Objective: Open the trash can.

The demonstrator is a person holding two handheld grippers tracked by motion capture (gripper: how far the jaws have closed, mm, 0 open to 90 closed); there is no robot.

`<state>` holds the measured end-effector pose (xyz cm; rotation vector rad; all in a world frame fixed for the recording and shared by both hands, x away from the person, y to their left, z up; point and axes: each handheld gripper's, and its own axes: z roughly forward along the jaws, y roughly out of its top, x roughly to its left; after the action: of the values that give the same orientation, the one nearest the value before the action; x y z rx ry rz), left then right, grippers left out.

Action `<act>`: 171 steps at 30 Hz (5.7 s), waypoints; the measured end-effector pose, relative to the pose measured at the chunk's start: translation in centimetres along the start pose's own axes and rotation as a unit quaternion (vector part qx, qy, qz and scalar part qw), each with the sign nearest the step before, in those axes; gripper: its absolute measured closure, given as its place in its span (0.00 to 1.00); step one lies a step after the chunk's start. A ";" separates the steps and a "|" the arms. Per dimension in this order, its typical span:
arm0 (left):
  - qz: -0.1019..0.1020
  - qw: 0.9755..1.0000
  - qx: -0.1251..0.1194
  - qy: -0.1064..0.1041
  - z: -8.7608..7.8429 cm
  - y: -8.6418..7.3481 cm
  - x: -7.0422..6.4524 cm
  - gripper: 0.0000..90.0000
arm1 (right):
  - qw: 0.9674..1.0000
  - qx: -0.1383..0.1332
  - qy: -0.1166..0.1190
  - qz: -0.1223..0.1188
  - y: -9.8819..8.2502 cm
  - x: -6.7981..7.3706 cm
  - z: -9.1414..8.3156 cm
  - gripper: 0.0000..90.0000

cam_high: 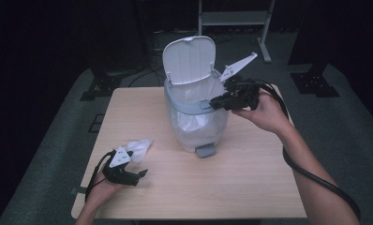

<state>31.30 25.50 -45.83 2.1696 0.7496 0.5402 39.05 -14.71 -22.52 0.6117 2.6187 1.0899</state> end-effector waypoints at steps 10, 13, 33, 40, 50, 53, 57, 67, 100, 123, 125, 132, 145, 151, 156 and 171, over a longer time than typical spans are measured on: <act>0.000 1.000 0.004 0.001 0.1 0.0 0.0 0.09 | 1.000 -0.011 -0.002 0.010 -3.8 0.1 -2.2 0.86; -0.001 1.000 0.003 0.002 0.1 -0.1 0.0 0.09 | 1.000 -0.007 -0.002 0.014 -4.5 0.0 -2.2 0.86; 0.000 1.000 0.005 0.010 -0.1 -0.2 0.2 0.09 | 0.998 0.026 0.015 0.055 -11.2 0.0 -0.2 0.79; -0.003 1.000 0.006 0.011 0.0 -0.3 0.2 0.09 | 0.997 0.034 0.021 0.073 -13.9 -0.3 0.6 0.77; -0.001 1.000 0.007 0.016 0.0 -0.2 0.3 0.09 | 0.995 0.030 0.026 0.094 -17.2 -0.2 1.2 0.74; 0.007 1.000 0.014 0.019 0.1 -0.1 0.0 0.09 | 0.994 0.031 0.027 0.099 -18.1 -0.1 1.6 0.73; 0.017 1.000 0.019 0.019 0.3 0.1 -0.2 0.10 | 0.994 0.029 0.031 0.104 -19.2 0.1 2.1 0.73; 0.016 0.999 0.023 0.021 0.5 0.7 0.3 0.10 | 0.992 0.033 0.034 0.120 -22.4 0.8 2.9 0.69; -0.045 0.996 0.074 0.020 2.6 0.2 5.8 0.39 | 0.989 0.026 0.043 0.143 -26.2 2.2 4.2 0.58; -0.055 0.994 0.091 -0.033 2.6 0.4 5.7 0.94 | 0.987 0.020 0.046 0.150 -27.3 2.6 4.8 0.53; -0.053 0.994 0.094 -0.035 2.5 0.6 5.6 0.95 | 0.988 0.020 0.045 0.148 -27.4 2.6 4.9 0.53; -0.056 0.993 0.089 -0.051 1.9 1.2 5.6 0.95 | 0.987 0.017 0.045 0.152 -27.6 2.6 4.9 0.52; -0.034 0.995 0.064 -0.067 -1.4 4.2 5.5 0.95 | 0.988 0.016 0.036 0.152 -27.8 2.7 4.8 0.48; -0.020 0.994 0.075 -0.073 -2.6 5.4 5.4 0.94 | 0.987 0.018 0.030 0.155 -27.9 2.7 4.8 0.46; -0.014 0.995 0.070 -0.075 -3.7 6.3 5.4 0.94 | 0.988 0.013 0.025 0.155 -27.9 2.7 4.6 0.45; 0.004 0.994 0.067 -0.081 -5.7 8.8 5.6 0.93 | 0.988 0.017 0.023 0.153 -27.9 2.8 4.7 0.44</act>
<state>35.06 27.52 -34.72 2.3091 0.7060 0.3212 30.34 -28.20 -45.91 1.0365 2.6466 1.1554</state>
